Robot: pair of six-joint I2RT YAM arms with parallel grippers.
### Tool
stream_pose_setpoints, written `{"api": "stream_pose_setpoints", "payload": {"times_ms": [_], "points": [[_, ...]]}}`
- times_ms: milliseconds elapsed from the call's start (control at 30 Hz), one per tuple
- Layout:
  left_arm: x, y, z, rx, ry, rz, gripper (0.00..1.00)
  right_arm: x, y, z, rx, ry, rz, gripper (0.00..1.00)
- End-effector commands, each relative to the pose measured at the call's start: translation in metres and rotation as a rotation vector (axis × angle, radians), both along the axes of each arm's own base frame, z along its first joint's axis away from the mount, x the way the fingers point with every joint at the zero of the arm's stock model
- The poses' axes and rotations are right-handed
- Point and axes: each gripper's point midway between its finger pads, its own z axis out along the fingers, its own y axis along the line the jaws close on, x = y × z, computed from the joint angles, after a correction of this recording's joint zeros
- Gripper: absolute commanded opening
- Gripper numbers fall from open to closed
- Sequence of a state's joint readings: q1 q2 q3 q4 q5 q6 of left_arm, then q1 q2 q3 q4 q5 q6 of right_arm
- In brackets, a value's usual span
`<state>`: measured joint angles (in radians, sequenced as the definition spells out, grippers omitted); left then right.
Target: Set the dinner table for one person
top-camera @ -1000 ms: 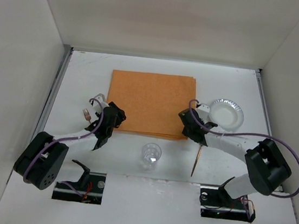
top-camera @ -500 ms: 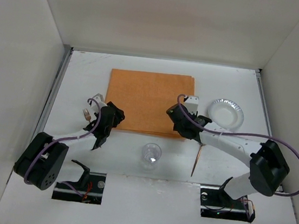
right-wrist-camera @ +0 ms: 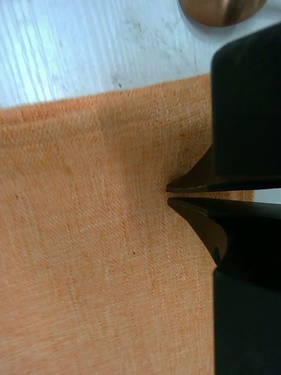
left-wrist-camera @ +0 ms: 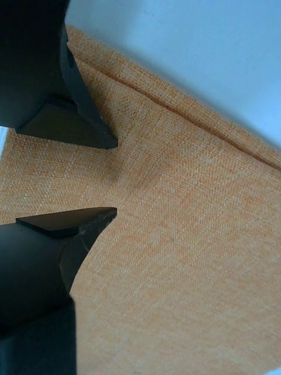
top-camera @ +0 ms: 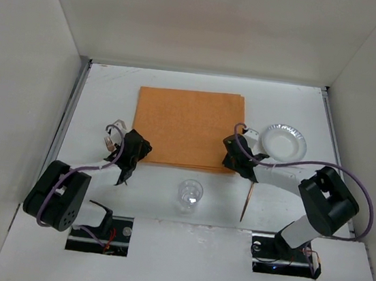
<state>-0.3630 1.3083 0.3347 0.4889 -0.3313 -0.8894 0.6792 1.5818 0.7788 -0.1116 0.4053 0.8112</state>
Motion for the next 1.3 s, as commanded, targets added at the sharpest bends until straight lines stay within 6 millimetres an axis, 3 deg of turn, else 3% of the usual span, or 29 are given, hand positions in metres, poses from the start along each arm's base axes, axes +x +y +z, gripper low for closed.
{"api": "stream_pose_setpoints", "payload": {"times_ms": [0, 133, 333, 467, 733, 833, 933, 1033, 1167, 1267], "points": [[0.003, -0.009, -0.005, -0.006, 0.036, -0.009, 0.43, -0.010, -0.009, -0.009, 0.087, 0.020, -0.067, 0.12], [0.001, -0.022, -0.010, -0.023, 0.054, -0.035, 0.42, -0.030, -0.020, -0.018, 0.101, 0.059, -0.095, 0.10], [-0.005, -0.015, -0.011, -0.031, 0.072, -0.014, 0.40, -0.046, -0.031, -0.018, 0.100, 0.074, -0.125, 0.09], [-0.012, -0.014, -0.013, -0.027, 0.090, -0.009, 0.39, -0.047, -0.040, -0.008, 0.074, 0.052, -0.147, 0.09], [-0.044, -0.003, -0.028, 0.025, 0.127, 0.009, 0.38, -0.045, -0.045, 0.004, 0.060, 0.026, -0.122, 0.11], [-0.048, 0.000, -0.025, 0.041, 0.111, 0.026, 0.38, -0.040, -0.041, 0.022, 0.089, -0.025, -0.110, 0.14], [-0.039, -0.004, -0.005, 0.033, 0.048, 0.016, 0.38, -0.027, -0.032, 0.060, 0.147, -0.126, -0.081, 0.29], [-0.022, -0.012, 0.037, 0.020, -0.065, -0.014, 0.40, -0.015, -0.036, 0.103, 0.195, -0.244, -0.093, 0.46], [-0.006, -0.022, 0.091, -0.016, -0.216, -0.045, 0.43, -0.003, -0.068, 0.137, 0.251, -0.369, -0.199, 0.57], [-0.003, -0.028, 0.110, -0.035, -0.310, -0.080, 0.44, -0.005, -0.102, 0.153, 0.346, -0.446, -0.337, 0.60]]}}
